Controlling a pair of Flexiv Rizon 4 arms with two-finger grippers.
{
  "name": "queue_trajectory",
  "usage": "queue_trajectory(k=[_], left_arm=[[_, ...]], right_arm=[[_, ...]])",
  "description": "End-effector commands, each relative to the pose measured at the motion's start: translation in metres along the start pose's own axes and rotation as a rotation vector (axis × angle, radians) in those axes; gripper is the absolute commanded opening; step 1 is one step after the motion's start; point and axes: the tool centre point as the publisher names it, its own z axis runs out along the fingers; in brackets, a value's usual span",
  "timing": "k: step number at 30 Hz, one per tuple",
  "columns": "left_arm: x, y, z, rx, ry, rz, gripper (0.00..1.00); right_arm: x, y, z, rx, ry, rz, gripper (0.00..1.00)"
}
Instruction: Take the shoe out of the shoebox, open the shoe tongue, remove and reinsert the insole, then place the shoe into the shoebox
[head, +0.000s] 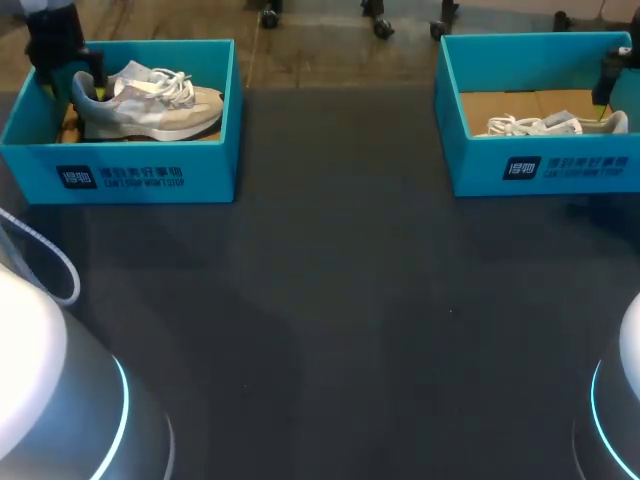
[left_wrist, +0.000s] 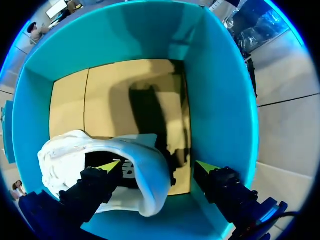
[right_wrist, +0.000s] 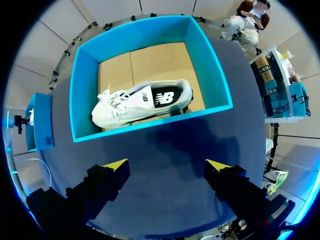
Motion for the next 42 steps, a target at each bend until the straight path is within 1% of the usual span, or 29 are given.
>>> queue_trajectory(k=[1,3,8,14,16,19,20,22,24,26,27,28,29,30,31,35,42], left_arm=[[-0.007,-0.004,0.012,-0.08,0.016,-0.017,0.94],[-0.008,-0.001,0.016,-0.073,0.014,-0.031,0.94],[-0.01,0.002,0.016,-0.072,-0.006,-0.048,0.87],[-0.01,0.006,0.022,-0.072,-0.004,-0.062,0.86],[-0.01,0.007,0.023,-0.064,-0.008,-0.065,0.84],[-0.009,0.008,0.024,-0.059,-0.012,-0.068,0.78],[-0.008,0.008,0.024,-0.058,-0.012,-0.069,0.73],[-0.007,0.01,0.025,-0.056,-0.012,-0.073,0.57],[-0.006,0.013,0.026,-0.048,-0.011,-0.084,0.5],[-0.005,0.015,0.026,-0.046,-0.007,-0.088,0.46],[-0.004,0.016,0.026,-0.043,-0.007,-0.089,0.42],[-0.003,0.017,0.026,-0.042,-0.007,-0.089,0.33],[-0.003,0.017,0.026,-0.041,-0.005,-0.088,0.21],[-0.002,0.018,0.026,-0.034,-0.006,-0.085,0.04],[-0.002,0.018,0.026,-0.033,-0.006,-0.083,0.0],[0.0,0.017,0.024,-0.03,-0.002,-0.07,0.0],[0.012,0.017,0.016,-0.042,0.014,-0.057,0.0]], right_arm=[[0.0,0.0,0.0,0.0,0.0,-0.001,1.0],[0.0,0.0,0.0,0.0,0.0,-0.001,1.0],[0.0,0.0,0.0,0.0,0.0,-0.001,1.0],[0.0,0.0,0.0,0.0,0.0,-0.001,1.0],[0.0,0.0,0.0,0.0,0.0,-0.001,1.0],[0.0,0.0,0.0,0.0,0.0,-0.001,1.0],[0.0,0.0,0.0,0.0,0.0,-0.001,1.0],[0.0,0.0,0.0,0.0,0.0,-0.001,1.0],[0.0,0.0,0.0,0.0,0.0,-0.001,1.0],[0.0,0.0,0.0,0.0,0.0,-0.001,1.0],[0.0,0.0,0.0,0.0,0.0,-0.001,1.0],[0.0,0.0,0.0,0.0,0.0,-0.001,1.0],[0.0,0.0,0.0,0.0,0.0,-0.001,1.0],[0.0,0.0,0.0,0.0,0.0,-0.001,1.0],[0.0,0.0,0.0,0.0,0.0,-0.001,1.0],[0.0,0.0,0.0,0.0,0.0,-0.001,1.0],[0.0,0.0,0.0,0.0,0.0,-0.001,1.0]])
